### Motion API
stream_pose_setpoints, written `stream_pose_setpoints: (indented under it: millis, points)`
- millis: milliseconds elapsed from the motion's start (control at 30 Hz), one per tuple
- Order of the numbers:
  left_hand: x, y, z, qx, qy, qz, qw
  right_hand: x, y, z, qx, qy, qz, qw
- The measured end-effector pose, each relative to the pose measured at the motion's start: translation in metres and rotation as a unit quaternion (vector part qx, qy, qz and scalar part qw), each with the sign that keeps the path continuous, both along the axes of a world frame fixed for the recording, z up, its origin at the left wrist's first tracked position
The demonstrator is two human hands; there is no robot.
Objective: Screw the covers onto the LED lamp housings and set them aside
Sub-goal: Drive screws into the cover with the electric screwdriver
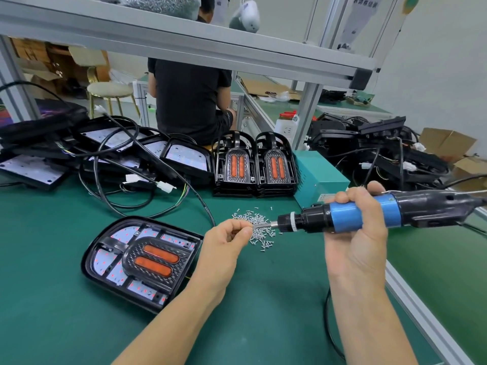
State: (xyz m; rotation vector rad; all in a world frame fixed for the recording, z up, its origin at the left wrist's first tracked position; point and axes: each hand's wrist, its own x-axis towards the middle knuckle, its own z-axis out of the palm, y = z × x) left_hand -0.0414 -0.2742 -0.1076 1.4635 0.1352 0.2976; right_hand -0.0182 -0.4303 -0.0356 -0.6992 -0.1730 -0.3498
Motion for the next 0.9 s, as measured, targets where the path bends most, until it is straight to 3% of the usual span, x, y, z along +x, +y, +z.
stream_pose_setpoints:
  millis: [300, 433, 533, 633, 767, 900]
  points:
    - [-0.005, 0.004, 0.011, 0.019, 0.010, 0.015, 1.000, -0.002, 0.004, 0.005, -0.008, -0.005, 0.004, 1.000]
    - [-0.021, 0.013, 0.026, 0.124, -0.033, 0.023, 0.991, -0.003, 0.006, 0.009, 0.013, -0.028, 0.043, 0.999]
    - [-0.040, 0.036, 0.034, 0.250, -0.082, 0.053, 0.963, -0.007, 0.019, 0.010, 0.022, -0.045, 0.069, 0.996]
    - [-0.059, 0.073, 0.037, 0.292, -0.088, 0.128, 0.944, -0.015, 0.040, 0.008, 0.005, -0.060, 0.099, 0.993]
    - [-0.088, 0.132, 0.023, 0.343, -0.032, 0.231, 0.910, -0.026, 0.075, 0.003, -0.034, -0.068, 0.140, 0.987]
    - [-0.112, 0.166, 0.001, 0.416, 0.032, 0.271, 0.867, -0.035, 0.115, -0.001, -0.054, -0.050, 0.186, 0.980]
